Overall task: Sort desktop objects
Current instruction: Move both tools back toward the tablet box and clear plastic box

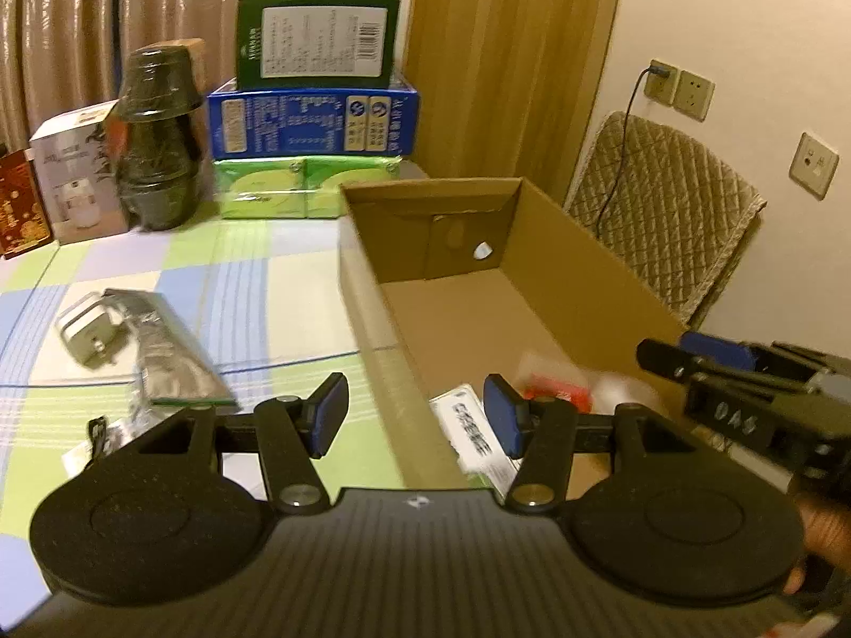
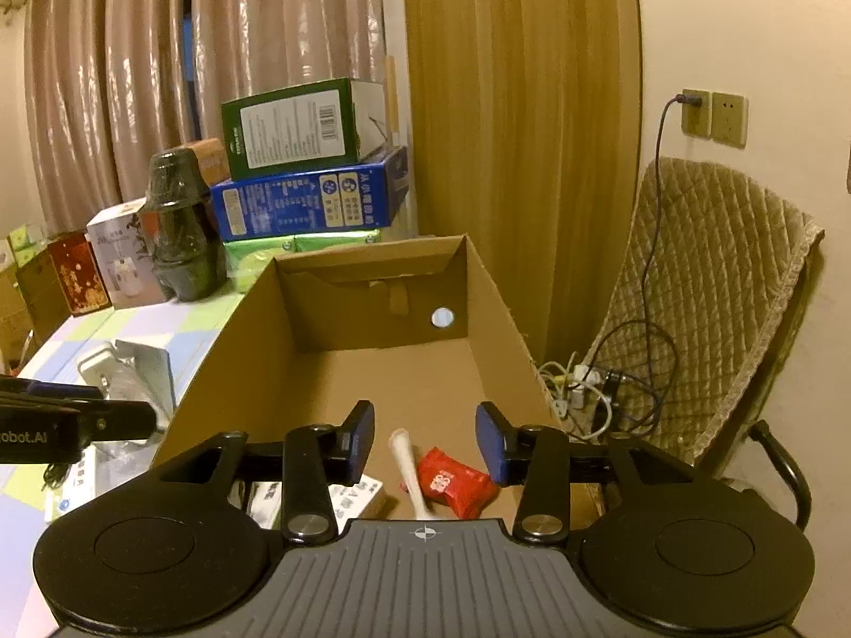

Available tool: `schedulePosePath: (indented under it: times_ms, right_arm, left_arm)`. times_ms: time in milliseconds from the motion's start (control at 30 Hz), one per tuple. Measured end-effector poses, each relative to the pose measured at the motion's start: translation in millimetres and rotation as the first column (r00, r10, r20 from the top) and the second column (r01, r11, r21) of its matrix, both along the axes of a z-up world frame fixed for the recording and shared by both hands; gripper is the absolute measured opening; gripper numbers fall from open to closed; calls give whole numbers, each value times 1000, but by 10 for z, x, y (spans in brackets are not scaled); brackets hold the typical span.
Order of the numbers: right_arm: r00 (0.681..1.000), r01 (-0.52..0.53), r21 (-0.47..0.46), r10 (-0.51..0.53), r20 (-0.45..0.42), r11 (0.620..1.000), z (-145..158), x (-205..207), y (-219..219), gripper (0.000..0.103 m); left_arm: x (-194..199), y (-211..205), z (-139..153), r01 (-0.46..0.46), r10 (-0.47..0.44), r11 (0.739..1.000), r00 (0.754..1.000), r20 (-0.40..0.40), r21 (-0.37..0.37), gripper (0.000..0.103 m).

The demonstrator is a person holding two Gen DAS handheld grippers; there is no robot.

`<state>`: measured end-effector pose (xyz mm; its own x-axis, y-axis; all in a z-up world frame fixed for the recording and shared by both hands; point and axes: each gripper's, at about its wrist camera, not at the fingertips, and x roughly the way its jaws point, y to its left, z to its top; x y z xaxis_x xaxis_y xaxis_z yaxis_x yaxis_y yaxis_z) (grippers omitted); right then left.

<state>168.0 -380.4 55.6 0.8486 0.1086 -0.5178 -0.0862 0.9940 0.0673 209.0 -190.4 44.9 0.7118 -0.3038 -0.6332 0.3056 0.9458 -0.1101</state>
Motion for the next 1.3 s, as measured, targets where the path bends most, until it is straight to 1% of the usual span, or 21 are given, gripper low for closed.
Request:
schedulePosePath:
  times_ms: [100, 267, 333, 400, 433, 600, 633, 700, 833, 933, 1000, 1067, 1167, 1300]
  right_arm:
    - [1000, 1, 5, -1, -5, 1000, 33, -89, 18, 41]
    - [1000, -18, 9, 18, 17, 1000, 167, -288, 152, 43]
    - [999, -36, 16, 36, 34, 999, 242, -372, 249, 47]
    - [997, -60, 22, 59, 56, 998, 319, -465, 374, 54]
    - [995, -75, 22, 73, 67, 997, 351, -511, 450, 56]
    - [981, -177, 18, 174, 87, 984, 420, -698, 923, 65]
    - [977, -196, 17, 193, 88, 981, 414, -735, 1012, 67]
    - [969, -234, 11, 232, 87, 972, 384, -797, 1202, 74]
    - [955, -292, 13, 291, 65, 956, 296, -849, 1497, 76]
    - [942, -333, 9, 332, 49, 943, 234, -871, 1675, 78]
    - [932, -360, 1, 360, 37, 933, 191, -871, 1786, 83]
    - [921, -388, -9, 388, 25, 922, 136, -849, 1898, 86]
    - [914, -406, -14, 406, 4, 914, 23, -813, 1999, 87]
    - [903, -429, -28, 428, -37, 903, -174, -663, 2142, 88]
  left_arm:
    - [-60, 98, -15, -12, 12, 1000, 1000, -3, 7, 52]
    - [-204, 302, -9, -35, 35, 999, 999, -6, 14, 55]
    - [-276, 398, 1, -46, 46, 999, 999, -2, 23, 56]
    - [-361, 521, 16, -62, 62, 998, 998, 3, 30, 57]
    - [-401, 586, 23, -72, 72, 997, 997, 6, 34, 57]
    - [-677, 1032, 23, -140, 139, 989, 990, 12, 53, 60]
    - [-726, 1135, 17, -157, 157, 986, 988, 11, 55, 60]
    - [-815, 1318, 11, -191, 191, 980, 982, 9, 61, 62]
    - [-977, 1691, 18, -256, 255, 963, 967, 19, 82, 67]
    - [-1063, 1925, 31, -291, 290, 951, 957, 31, 102, 68]
    - [-1096, 2059, 27, -311, 309, 943, 950, 37, 115, 72]
    - [-1106, 2156, 15, -325, 323, 937, 946, 41, 127, 74]
    - [-1106, 2271, -17, -338, 336, 931, 941, 42, 137, 76]
    - [-1026, 2344, -92, -332, 329, 931, 943, 41, 154, 79]
